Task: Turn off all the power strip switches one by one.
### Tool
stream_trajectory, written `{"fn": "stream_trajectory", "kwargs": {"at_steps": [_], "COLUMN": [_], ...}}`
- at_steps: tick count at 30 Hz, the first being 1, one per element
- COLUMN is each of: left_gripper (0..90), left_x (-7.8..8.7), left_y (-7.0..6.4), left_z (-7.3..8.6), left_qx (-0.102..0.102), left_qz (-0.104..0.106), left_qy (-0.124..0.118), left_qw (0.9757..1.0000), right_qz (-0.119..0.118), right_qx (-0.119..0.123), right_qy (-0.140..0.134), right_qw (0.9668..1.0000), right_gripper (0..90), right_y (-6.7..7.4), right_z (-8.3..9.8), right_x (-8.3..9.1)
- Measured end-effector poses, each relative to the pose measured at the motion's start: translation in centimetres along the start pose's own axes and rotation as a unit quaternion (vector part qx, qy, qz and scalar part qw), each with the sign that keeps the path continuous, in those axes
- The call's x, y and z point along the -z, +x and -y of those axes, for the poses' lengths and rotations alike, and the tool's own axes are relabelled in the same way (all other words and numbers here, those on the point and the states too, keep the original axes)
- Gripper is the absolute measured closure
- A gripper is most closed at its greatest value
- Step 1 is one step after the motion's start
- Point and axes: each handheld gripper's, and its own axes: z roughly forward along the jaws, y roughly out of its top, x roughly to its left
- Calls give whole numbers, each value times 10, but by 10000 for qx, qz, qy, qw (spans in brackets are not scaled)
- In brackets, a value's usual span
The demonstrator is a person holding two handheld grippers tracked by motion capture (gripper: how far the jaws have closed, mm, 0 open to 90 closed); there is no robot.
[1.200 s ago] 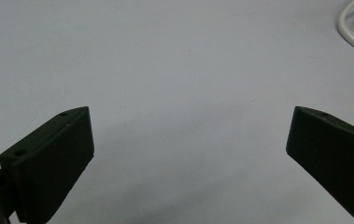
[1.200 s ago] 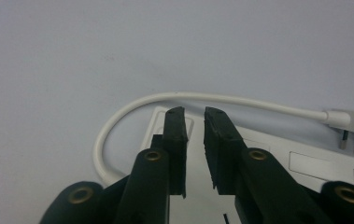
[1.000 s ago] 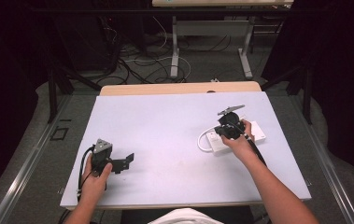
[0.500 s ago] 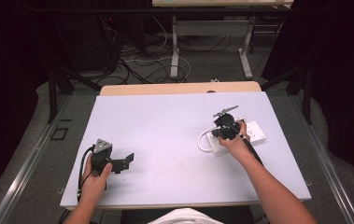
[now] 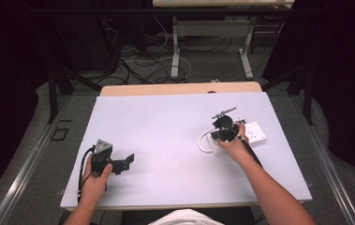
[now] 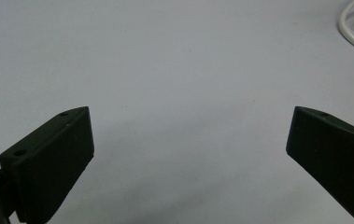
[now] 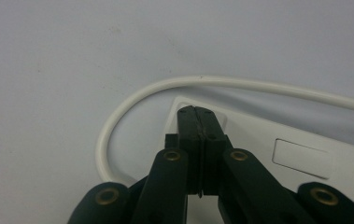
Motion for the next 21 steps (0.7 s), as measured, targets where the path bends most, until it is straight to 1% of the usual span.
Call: {"fn": "stream_trajectory", "kwargs": {"at_steps": [6,8,9,10,11,13,15,16,18,21], "left_gripper": [9,9,9,9,9,9,9,9,9,9], "left_x": [0,0,0,0,0,0,-1,-1,0,-1], "left_y": [-1,-1,-1,-1,-1,-1,0,0,0,0], "left_z": [0,0,0,0,0,0,0,0,0,0], "left_qx": [26,-2,-20,8,-20,10,-3,-7,-6,5], "left_qz": [19,13,10,19,11,19,7,3,2,-1], "left_qy": [1,12,14,9,11,12,5,13,7,7], "left_qw": [10000,10000,10000,10000,10000,10000,10000,10000,10000,10000], "right_qz": [36,68,26,38,-4,-27,-42,-57,-64,-74], "right_qx": [38,24,-6,29,-6,-14,-98,-47,-83,-67], "right_qy": [6,50,-36,29,-45,-6,-7,-39,-62,-64], "right_qw": [10000,10000,10000,10000,10000,10000,9999,10000,9999,9999], "right_gripper": [900,900,900,900,900,900,900,900,900,900], "right_y": [2,3,2,1,0,0,-1,-2,-2,-1], "right_z": [0,0,1,1,1,1,1,2,1,1], "right_x": [0,-1,-2,-1,-2,-1,0,-1,2,2]}}
